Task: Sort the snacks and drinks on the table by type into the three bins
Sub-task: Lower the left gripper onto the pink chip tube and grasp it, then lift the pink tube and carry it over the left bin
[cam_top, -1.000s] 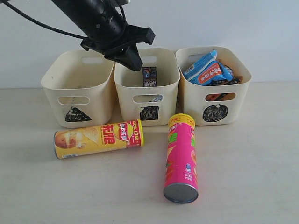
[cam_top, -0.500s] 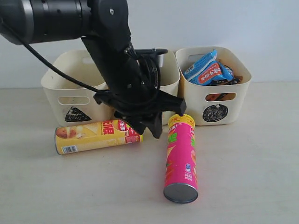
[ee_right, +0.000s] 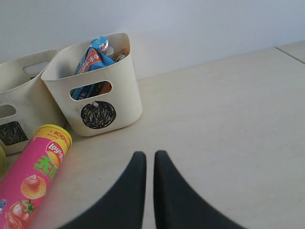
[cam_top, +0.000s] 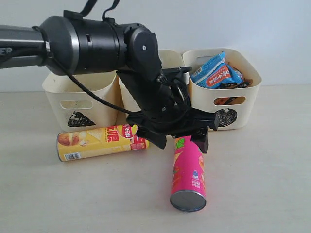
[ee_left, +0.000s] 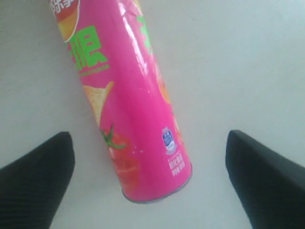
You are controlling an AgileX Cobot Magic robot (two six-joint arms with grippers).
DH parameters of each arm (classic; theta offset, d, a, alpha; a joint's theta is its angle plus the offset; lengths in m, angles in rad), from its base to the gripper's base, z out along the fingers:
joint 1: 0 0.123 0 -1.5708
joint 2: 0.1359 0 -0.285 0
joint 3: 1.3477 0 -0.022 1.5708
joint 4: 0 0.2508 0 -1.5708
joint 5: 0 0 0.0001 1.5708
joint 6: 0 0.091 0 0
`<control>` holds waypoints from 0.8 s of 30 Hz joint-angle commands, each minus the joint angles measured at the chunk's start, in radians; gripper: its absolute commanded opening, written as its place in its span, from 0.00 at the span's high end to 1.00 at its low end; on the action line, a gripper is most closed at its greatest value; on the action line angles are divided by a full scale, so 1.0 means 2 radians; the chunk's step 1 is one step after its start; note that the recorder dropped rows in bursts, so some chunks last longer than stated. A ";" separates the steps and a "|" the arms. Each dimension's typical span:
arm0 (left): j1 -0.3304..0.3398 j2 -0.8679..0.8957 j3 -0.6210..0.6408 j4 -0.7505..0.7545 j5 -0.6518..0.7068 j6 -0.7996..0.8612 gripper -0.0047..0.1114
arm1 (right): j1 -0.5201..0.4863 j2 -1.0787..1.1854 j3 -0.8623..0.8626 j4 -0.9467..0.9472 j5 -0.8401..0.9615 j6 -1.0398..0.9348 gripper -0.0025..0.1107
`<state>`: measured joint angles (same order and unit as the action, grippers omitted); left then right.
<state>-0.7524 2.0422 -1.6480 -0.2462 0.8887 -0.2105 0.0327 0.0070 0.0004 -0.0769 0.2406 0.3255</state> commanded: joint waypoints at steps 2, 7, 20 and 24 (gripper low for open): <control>-0.002 0.032 -0.007 0.001 -0.033 -0.009 0.27 | -0.002 -0.003 0.000 -0.004 -0.008 -0.001 0.96; -0.001 0.056 -0.016 0.001 -0.063 -0.009 0.27 | -0.002 -0.003 0.000 -0.004 -0.008 -0.001 0.96; 0.005 0.108 -0.017 0.000 -0.117 -0.014 0.27 | -0.002 -0.003 0.000 -0.004 -0.008 -0.001 0.96; 0.006 0.110 -0.017 0.000 -0.120 -0.014 0.35 | -0.002 -0.003 0.000 -0.004 -0.008 -0.001 0.96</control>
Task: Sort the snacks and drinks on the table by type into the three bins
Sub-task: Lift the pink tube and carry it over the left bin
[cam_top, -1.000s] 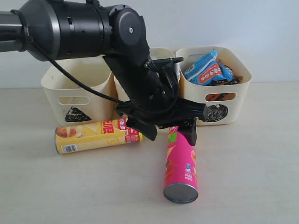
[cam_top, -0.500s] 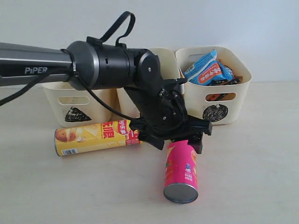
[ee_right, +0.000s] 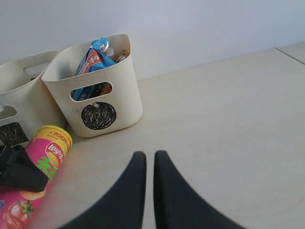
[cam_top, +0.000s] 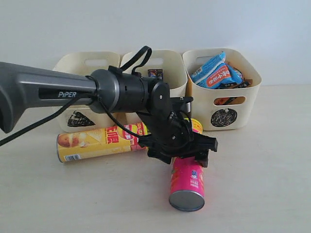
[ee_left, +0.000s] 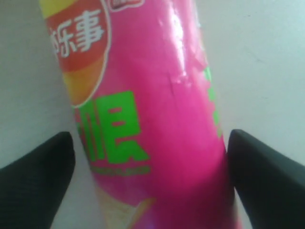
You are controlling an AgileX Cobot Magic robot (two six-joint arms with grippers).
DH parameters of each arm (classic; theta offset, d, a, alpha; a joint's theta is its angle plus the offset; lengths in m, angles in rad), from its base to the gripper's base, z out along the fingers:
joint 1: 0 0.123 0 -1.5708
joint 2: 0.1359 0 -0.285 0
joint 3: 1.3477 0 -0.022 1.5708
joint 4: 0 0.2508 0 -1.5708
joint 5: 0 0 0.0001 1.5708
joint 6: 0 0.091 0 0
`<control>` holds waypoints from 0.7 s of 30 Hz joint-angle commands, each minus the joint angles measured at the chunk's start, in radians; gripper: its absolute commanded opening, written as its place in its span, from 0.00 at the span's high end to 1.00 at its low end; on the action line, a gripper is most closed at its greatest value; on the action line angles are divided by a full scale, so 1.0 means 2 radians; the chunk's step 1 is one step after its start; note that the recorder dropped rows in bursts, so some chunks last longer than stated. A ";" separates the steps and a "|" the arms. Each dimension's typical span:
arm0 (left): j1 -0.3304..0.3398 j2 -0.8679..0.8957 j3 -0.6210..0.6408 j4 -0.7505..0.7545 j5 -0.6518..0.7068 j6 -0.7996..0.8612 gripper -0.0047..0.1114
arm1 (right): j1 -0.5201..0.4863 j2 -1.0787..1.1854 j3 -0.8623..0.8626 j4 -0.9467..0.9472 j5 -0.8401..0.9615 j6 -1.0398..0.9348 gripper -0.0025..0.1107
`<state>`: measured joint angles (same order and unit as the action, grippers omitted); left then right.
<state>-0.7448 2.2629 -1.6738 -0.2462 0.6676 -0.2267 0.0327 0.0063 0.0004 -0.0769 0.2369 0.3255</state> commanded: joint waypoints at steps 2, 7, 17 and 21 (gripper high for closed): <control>0.002 0.000 -0.004 0.000 -0.010 -0.006 0.50 | -0.002 -0.003 0.000 -0.004 -0.006 -0.001 0.96; 0.002 -0.008 -0.004 -0.006 0.001 -0.006 0.93 | -0.002 -0.003 0.000 -0.004 -0.006 -0.001 0.96; 0.001 -0.075 -0.004 -0.002 0.065 0.020 0.93 | -0.002 -0.003 0.000 -0.004 -0.006 -0.001 0.96; 0.000 -0.115 -0.004 -0.002 0.097 0.044 0.93 | -0.002 -0.003 0.000 -0.004 -0.006 -0.001 0.96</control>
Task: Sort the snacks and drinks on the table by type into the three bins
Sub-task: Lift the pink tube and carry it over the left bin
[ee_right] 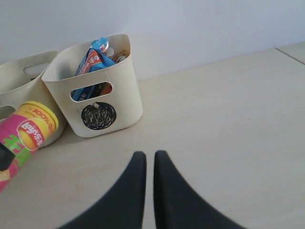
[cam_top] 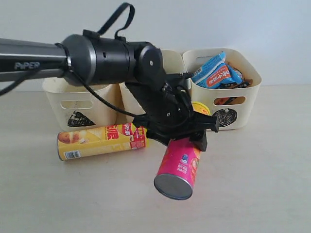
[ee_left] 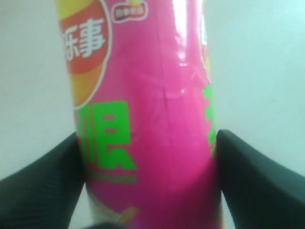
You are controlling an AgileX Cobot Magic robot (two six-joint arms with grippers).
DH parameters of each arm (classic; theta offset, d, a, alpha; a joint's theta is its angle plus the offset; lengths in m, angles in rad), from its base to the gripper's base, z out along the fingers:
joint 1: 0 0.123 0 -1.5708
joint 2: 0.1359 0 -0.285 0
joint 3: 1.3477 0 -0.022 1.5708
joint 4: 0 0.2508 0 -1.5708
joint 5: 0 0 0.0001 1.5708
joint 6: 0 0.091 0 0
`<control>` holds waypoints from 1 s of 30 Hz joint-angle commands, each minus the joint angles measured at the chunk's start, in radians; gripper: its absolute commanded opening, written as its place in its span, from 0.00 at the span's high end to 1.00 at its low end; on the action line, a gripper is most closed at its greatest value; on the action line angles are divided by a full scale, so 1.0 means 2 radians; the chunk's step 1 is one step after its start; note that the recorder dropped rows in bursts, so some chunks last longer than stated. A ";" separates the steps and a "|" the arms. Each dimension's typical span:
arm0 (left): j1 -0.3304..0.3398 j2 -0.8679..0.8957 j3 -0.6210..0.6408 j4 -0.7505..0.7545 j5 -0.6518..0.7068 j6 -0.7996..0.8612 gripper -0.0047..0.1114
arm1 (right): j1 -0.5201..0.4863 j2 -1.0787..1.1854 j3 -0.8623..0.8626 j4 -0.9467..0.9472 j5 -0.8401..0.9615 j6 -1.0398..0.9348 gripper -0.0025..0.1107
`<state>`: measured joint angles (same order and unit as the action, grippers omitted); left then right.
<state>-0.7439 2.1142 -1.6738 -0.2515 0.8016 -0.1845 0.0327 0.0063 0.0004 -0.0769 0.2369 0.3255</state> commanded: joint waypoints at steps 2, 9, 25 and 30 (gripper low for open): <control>0.000 -0.063 -0.004 0.000 0.041 0.027 0.93 | -0.002 -0.003 0.000 -0.004 -0.006 -0.001 0.96; 0.000 -0.159 0.003 0.002 0.055 0.037 0.93 | -0.002 -0.003 0.000 -0.004 -0.006 -0.001 0.96; 0.035 -0.294 0.003 0.205 0.067 -0.043 0.93 | -0.002 -0.003 0.000 -0.004 -0.006 -0.001 0.96; 0.083 -0.292 0.003 0.243 0.055 -0.048 0.93 | -0.002 -0.003 0.000 -0.004 -0.006 -0.001 0.96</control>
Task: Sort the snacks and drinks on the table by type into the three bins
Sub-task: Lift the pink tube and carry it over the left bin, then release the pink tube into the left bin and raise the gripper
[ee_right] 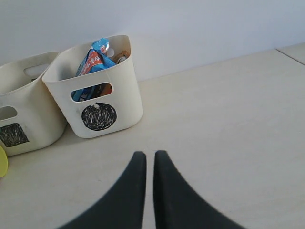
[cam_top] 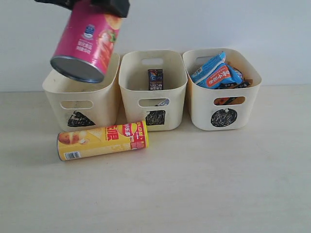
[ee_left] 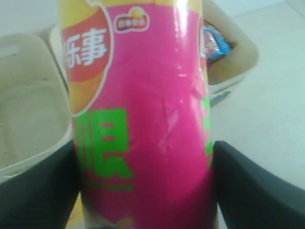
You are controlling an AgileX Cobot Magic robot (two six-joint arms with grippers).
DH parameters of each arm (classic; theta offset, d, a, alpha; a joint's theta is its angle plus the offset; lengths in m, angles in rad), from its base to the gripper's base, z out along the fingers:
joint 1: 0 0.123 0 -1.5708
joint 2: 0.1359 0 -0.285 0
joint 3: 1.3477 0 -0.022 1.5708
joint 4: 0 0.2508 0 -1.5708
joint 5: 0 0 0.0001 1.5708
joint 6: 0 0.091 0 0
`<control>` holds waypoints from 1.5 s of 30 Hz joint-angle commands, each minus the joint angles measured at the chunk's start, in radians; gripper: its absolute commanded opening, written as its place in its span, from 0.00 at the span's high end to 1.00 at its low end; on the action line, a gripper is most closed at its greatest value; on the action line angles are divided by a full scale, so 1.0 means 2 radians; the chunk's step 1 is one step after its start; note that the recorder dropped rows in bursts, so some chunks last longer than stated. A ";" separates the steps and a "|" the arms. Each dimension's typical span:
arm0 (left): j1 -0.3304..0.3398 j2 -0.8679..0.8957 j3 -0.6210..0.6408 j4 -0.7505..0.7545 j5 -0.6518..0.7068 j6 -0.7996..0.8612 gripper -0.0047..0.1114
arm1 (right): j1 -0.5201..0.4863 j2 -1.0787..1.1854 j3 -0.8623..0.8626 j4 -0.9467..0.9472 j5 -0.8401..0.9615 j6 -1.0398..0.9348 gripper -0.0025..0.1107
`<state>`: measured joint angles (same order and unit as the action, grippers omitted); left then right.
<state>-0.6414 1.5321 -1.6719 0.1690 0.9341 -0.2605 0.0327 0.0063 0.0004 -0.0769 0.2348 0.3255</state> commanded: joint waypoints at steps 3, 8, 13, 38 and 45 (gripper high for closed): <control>0.077 0.006 0.002 0.039 -0.047 -0.011 0.93 | -0.002 -0.003 0.000 -0.004 -0.005 -0.001 0.96; 0.134 0.038 0.002 0.039 -0.133 -0.014 0.93 | -0.002 -0.003 0.000 -0.004 -0.005 -0.001 0.96; 0.163 0.095 0.002 0.038 -0.201 -0.014 0.93 | -0.002 -0.003 0.000 -0.004 -0.003 0.000 0.96; 0.211 0.322 -0.129 0.037 -0.220 -0.020 0.41 | -0.002 -0.003 0.000 -0.004 -0.003 0.000 0.96; 0.211 0.322 -0.151 0.038 -0.201 -0.020 0.18 | -0.002 -0.003 0.000 -0.004 -0.003 0.000 0.96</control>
<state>-0.2200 2.1817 -1.9473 0.2439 0.5025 -0.2926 0.0327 0.0063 0.0004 -0.0769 0.2331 0.3255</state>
